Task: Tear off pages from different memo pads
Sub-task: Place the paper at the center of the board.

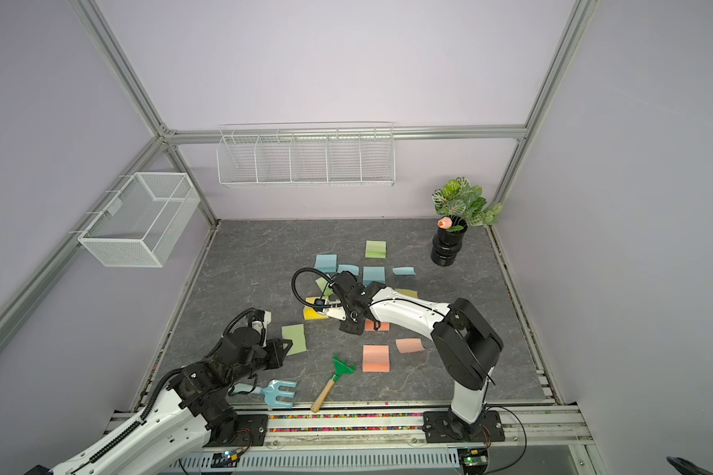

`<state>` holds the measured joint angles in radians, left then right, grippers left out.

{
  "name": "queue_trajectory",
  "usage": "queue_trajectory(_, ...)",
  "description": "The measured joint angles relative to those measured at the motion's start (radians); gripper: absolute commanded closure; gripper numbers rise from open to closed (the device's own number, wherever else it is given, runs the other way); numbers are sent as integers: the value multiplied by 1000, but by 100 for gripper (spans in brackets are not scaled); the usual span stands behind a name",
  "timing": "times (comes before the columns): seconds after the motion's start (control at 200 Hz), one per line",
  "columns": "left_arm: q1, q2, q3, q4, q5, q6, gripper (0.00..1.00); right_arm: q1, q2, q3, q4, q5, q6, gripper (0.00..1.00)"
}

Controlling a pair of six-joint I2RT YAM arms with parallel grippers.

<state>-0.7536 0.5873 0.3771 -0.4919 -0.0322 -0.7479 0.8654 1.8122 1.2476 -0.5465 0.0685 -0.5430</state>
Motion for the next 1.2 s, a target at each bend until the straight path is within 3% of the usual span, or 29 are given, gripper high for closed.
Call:
queue_trajectory(0.2, 0, 10, 0, 8, 8, 0, 100, 0, 121, 62, -31, 17, -6, 84)
queue_trajectory(0.295, 0, 28, 0, 18, 11, 1, 100, 0, 137, 65, -51, -10, 2, 68)
queue_trajectory(0.455, 0, 67, 0, 36, 14, 1, 100, 0, 154, 93, -101, -45, 16, 58)
queue_trajectory(0.76, 19, 122, 0, 117, 68, 0, 100, -6, 144, 96, -150, -199, 83, 42)
queue_trajectory(0.885, 51, 218, 0, 174, 123, 0, 100, -39, 46, 39, -111, -239, 130, 35)
queue_trajectory(1.06, 92, 325, 1, 197, 163, 2, 100, -84, -220, -60, -23, -296, 206, 18)
queue_trajectory(1.085, 94, 335, 2, 203, 169, 2, 100, -85, -260, -76, -6, -309, 214, 13)
queue_trajectory(1.1, 95, 344, 3, 206, 172, 2, 100, -87, -284, -87, 4, -314, 231, 0)
queue_trajectory(1.12, 97, 354, 5, 211, 177, 3, 100, -87, -311, -101, 17, -323, 232, 10)
queue_trajectory(1.199, 99, 401, 18, 233, 198, 8, 100, -87, -411, -162, 70, -341, 290, 11)
